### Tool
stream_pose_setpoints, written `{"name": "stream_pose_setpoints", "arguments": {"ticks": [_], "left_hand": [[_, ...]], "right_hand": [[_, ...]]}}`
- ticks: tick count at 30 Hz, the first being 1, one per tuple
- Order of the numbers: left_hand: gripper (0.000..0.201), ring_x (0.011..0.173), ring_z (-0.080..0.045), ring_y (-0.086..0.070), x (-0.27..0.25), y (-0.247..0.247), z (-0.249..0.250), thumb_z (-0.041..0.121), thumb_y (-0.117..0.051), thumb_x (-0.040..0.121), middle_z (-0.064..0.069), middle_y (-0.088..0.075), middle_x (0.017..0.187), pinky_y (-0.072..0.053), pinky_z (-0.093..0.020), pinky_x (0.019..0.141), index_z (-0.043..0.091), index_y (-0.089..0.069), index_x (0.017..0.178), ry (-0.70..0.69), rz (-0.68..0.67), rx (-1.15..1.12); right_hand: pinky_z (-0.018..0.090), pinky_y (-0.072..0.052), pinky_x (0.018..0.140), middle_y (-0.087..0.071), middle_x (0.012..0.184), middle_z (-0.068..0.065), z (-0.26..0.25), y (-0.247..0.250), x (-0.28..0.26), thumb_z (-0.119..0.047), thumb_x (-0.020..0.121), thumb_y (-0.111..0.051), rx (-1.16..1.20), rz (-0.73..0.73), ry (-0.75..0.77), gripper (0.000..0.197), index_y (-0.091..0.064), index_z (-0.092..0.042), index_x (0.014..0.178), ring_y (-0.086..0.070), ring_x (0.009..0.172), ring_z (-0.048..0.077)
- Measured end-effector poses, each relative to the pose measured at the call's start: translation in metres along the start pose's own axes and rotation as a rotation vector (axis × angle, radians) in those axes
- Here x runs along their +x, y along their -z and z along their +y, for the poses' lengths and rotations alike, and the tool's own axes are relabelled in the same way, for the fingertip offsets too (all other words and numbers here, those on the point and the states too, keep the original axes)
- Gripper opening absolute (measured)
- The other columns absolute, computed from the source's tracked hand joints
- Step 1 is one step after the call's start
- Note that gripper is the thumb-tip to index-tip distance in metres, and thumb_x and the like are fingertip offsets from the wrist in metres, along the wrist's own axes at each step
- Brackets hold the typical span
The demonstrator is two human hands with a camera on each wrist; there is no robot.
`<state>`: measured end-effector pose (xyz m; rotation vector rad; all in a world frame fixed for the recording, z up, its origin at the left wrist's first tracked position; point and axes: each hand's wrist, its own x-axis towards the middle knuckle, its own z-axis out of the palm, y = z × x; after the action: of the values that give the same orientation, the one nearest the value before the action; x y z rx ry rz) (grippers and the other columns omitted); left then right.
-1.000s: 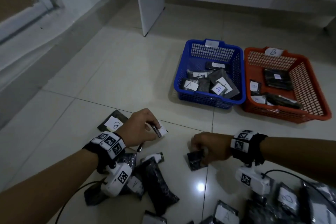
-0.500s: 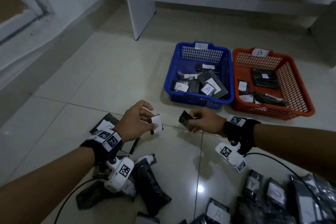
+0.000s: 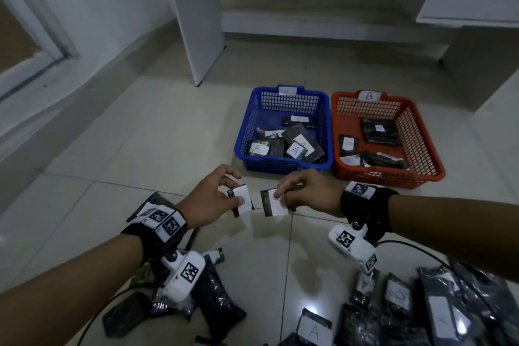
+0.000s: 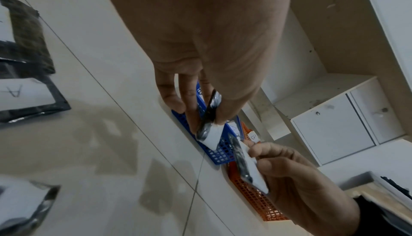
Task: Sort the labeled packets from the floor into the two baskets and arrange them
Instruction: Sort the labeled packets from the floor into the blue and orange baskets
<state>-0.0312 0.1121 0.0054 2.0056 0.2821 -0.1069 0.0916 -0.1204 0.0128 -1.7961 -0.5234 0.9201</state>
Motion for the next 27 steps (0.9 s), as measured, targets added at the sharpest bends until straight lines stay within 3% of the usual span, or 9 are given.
{"name": "stream_pose_setpoints", "arguments": {"ticks": [4, 7, 10, 13, 15, 17, 19, 23, 27], "left_hand": [[0.037, 0.067, -0.016, -0.066, 0.004, -0.012, 0.012, 0.013, -0.075, 0.086, 0.0, -0.066, 0.102, -0.048, -0.021, 0.058, 0.026, -0.052, 0.112, -0.017, -0.042, 0.011], [0.034, 0.066, -0.012, -0.062, 0.007, -0.02, 0.019, 0.011, -0.075, 0.086, -0.008, -0.066, 0.097, -0.048, -0.018, 0.059, 0.021, -0.053, 0.111, -0.042, -0.05, -0.022], [0.03, 0.072, -0.014, -0.064, 0.014, -0.028, 0.026, 0.01, -0.075, 0.086, -0.009, -0.07, 0.094, -0.051, -0.02, 0.064, 0.018, -0.057, 0.108, -0.078, -0.044, -0.042], [0.036, 0.086, -0.014, -0.069, 0.026, -0.033, 0.031, 0.007, -0.078, 0.082, -0.002, -0.071, 0.102, -0.056, -0.024, 0.075, 0.02, -0.062, 0.111, -0.116, -0.093, -0.027], [0.04, 0.089, -0.013, -0.069, 0.036, -0.034, 0.033, 0.004, -0.078, 0.081, 0.0, -0.07, 0.106, -0.056, -0.024, 0.079, 0.022, -0.064, 0.114, -0.143, -0.131, 0.016], [0.042, 0.087, -0.007, -0.066, 0.049, -0.032, 0.036, -0.001, -0.075, 0.082, 0.001, -0.069, 0.103, -0.053, -0.019, 0.077, 0.025, -0.065, 0.113, -0.183, -0.123, 0.064], [0.045, 0.081, 0.0, -0.062, 0.066, -0.027, 0.036, -0.002, -0.071, 0.083, 0.004, -0.067, 0.1, -0.05, -0.015, 0.074, 0.033, -0.064, 0.11, -0.225, -0.056, 0.138], [0.048, 0.09, -0.006, -0.063, 0.11, -0.018, 0.036, -0.003, -0.065, 0.087, 0.004, -0.063, 0.108, -0.05, -0.013, 0.077, 0.038, -0.062, 0.111, -0.235, 0.126, 0.123], [0.042, 0.096, -0.008, -0.062, 0.149, -0.02, 0.033, 0.005, -0.066, 0.09, 0.0, -0.055, 0.119, -0.049, -0.017, 0.083, 0.024, -0.062, 0.127, -0.238, 0.175, 0.191]], "right_hand": [[0.034, -0.061, 0.079, -0.073, 0.094, 0.011, 0.004, 0.017, -0.017, 0.001, 0.082, -0.078, -0.028, 0.019, 0.011, 0.021, -0.071, -0.003, 0.102, -0.072, 0.082, 0.023], [0.03, -0.06, 0.078, -0.067, 0.113, 0.007, 0.009, 0.03, -0.026, -0.002, 0.08, -0.08, 0.019, 0.083, 0.024, 0.042, -0.066, -0.014, 0.118, -0.072, 0.096, 0.022], [0.025, -0.059, 0.077, -0.066, 0.119, 0.009, 0.011, 0.041, -0.034, -0.004, 0.082, -0.079, 0.0, 0.112, 0.041, 0.046, -0.066, -0.016, 0.125, -0.067, 0.11, 0.021], [0.031, -0.062, 0.075, -0.064, 0.115, 0.02, 0.015, 0.052, -0.034, 0.003, 0.086, -0.072, 0.046, 0.176, -0.029, 0.034, -0.067, -0.011, 0.117, -0.069, 0.102, 0.036], [0.041, -0.063, 0.079, -0.065, 0.11, 0.022, 0.018, 0.061, -0.03, 0.0, 0.089, -0.068, -0.09, 0.162, -0.076, 0.017, -0.066, -0.009, 0.103, -0.069, 0.1, 0.039], [0.047, -0.061, 0.081, -0.07, 0.1, 0.012, 0.021, 0.073, -0.025, -0.009, 0.088, -0.069, -0.375, 0.064, -0.083, 0.007, -0.064, -0.012, 0.091, -0.07, 0.093, 0.031], [0.045, -0.059, 0.08, -0.068, 0.092, 0.002, 0.02, 0.083, -0.017, -0.013, 0.086, -0.071, -0.52, 0.045, -0.045, 0.011, -0.063, -0.015, 0.094, -0.067, 0.08, 0.019], [0.028, -0.055, 0.075, -0.064, 0.1, -0.005, 0.002, 0.104, 0.011, -0.01, 0.09, -0.068, -0.462, 0.184, 0.117, 0.026, -0.058, -0.02, 0.111, -0.064, 0.087, 0.012], [0.042, -0.061, 0.073, -0.067, 0.092, 0.006, -0.016, 0.112, 0.046, -0.01, 0.09, -0.069, -0.311, 0.437, 0.227, 0.015, -0.061, -0.017, 0.1, -0.069, 0.082, 0.028]]}}
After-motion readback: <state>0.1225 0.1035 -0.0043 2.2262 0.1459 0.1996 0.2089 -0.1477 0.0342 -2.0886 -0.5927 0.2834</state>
